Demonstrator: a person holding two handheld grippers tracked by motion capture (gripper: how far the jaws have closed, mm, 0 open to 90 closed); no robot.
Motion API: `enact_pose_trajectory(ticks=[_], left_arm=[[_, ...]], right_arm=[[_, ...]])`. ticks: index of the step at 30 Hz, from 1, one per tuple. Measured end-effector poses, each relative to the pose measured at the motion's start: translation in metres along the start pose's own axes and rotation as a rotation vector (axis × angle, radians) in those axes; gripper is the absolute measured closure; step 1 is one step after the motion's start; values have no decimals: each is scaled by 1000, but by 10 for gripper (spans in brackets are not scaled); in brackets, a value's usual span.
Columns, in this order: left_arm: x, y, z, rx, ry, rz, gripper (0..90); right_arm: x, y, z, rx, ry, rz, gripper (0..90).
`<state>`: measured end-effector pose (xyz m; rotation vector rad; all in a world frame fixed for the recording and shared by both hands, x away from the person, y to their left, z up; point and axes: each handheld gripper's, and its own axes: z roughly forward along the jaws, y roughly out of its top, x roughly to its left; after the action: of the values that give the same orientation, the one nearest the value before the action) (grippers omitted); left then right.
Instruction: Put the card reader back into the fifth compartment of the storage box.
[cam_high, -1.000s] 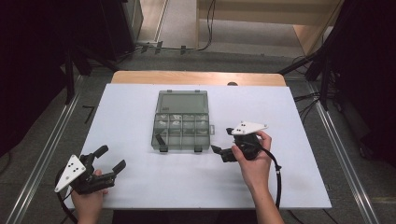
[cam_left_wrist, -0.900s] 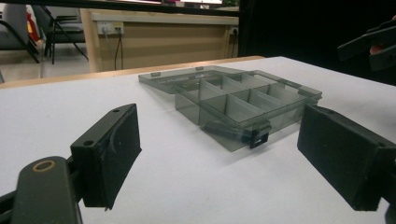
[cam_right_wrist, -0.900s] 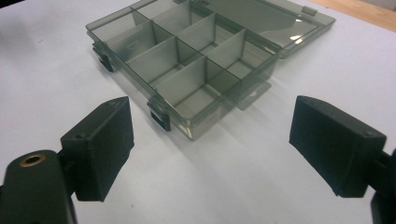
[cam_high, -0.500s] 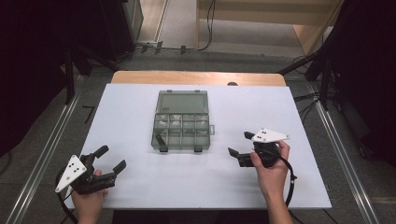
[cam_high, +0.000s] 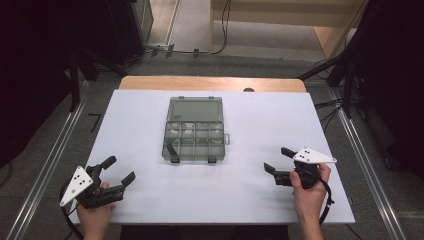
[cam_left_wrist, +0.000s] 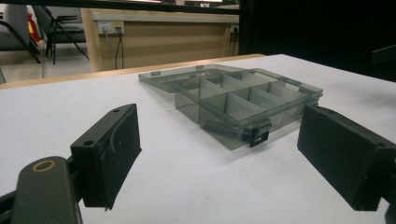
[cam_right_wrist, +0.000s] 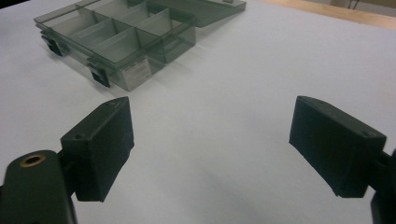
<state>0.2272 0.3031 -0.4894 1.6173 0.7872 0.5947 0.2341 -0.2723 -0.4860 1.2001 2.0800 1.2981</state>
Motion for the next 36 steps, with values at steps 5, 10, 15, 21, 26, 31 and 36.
enact_pose_trajectory(ticks=[5, 10, 15, 21, 26, 31, 36], left_arm=[[0, 0, 0, 0, -2, 4, 139], [-1, 0, 0, 1, -1, 6, 139], [-1, 0, 0, 5, 1, 9, 139], [-1, 0, 0, 3, -1, 7, 139], [-1, 0, 0, 4, -2, 9, 139], [-1, 0, 0, 9, 1, 12, 139], [-2, 0, 1, 12, 0, 14, 139]], right_arm=[[-10, -10, -10, -16, -28, 19, 122], [-19, -20, -23, -33, -43, 39, 122], [-28, -30, -33, -52, -57, 62, 122], [-35, -39, -43, -71, -78, 65, 122], [-40, -46, -52, -114, -57, 68, 122], [-45, -53, -57, -150, -74, 89, 122], [-47, -59, -60, -169, -119, 114, 122]])
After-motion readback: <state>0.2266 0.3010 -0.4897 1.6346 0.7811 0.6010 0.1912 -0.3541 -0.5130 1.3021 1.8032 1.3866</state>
